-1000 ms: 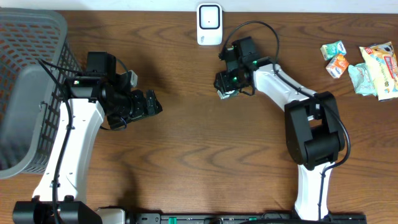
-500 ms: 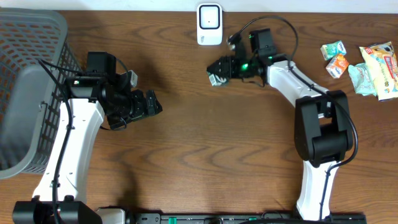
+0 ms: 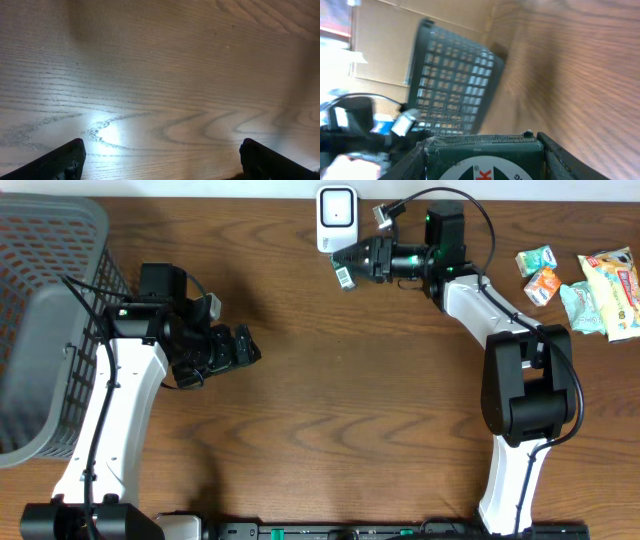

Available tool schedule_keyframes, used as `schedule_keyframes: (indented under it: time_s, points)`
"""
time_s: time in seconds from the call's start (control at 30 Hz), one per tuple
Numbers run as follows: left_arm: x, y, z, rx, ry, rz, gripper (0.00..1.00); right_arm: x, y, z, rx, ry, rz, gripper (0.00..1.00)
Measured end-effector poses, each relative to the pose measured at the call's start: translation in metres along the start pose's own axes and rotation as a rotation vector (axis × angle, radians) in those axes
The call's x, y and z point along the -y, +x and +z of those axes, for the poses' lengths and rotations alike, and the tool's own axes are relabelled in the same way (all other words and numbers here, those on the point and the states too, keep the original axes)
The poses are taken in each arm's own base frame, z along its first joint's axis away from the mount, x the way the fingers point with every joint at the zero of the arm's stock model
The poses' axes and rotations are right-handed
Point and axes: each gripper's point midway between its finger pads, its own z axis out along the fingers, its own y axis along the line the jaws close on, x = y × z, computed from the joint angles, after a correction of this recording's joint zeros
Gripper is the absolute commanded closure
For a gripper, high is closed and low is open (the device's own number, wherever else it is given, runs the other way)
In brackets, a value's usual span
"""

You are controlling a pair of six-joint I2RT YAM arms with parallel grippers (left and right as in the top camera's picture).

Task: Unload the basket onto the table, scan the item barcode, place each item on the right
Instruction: 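Hold the tin barcode in front of the white scanner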

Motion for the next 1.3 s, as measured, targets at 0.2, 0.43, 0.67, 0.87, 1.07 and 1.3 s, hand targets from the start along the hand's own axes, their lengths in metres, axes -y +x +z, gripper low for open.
schedule_keyframes:
  time_s: [0.2, 0.43, 0.67, 0.87, 1.07, 1.3]
  points:
    - [0.0, 0.0, 0.0, 0.0, 0.0, 0.0, 0.02, -0.017, -0.004, 0.0, -0.012, -0.057, 0.051, 0.52]
    - [0.0, 0.0, 0.0, -0.001, 0.0, 0.0, 0.02, -0.019, -0.004, -0.001, -0.02, -0.066, 0.117, 0.52]
    - [0.0, 0.0, 0.0, -0.001, 0.0, 0.0, 0.02, -0.02, -0.004, -0.001, -0.021, -0.067, 0.133, 0.52]
    - [0.0, 0.0, 0.0, -0.001, 0.0, 0.0, 0.02, -0.02, -0.004, -0.001, -0.021, -0.067, 0.132, 0.53]
    - [0.0, 0.0, 0.0, -0.001, 0.0, 0.0, 0.02, -0.02, -0.004, -0.001, -0.021, -0.067, 0.132, 0.51]
    - [0.0, 0.0, 0.0, -0.001, 0.0, 0.0, 0.02, -0.02, -0.004, -0.001, -0.021, -0.067, 0.133, 0.52]
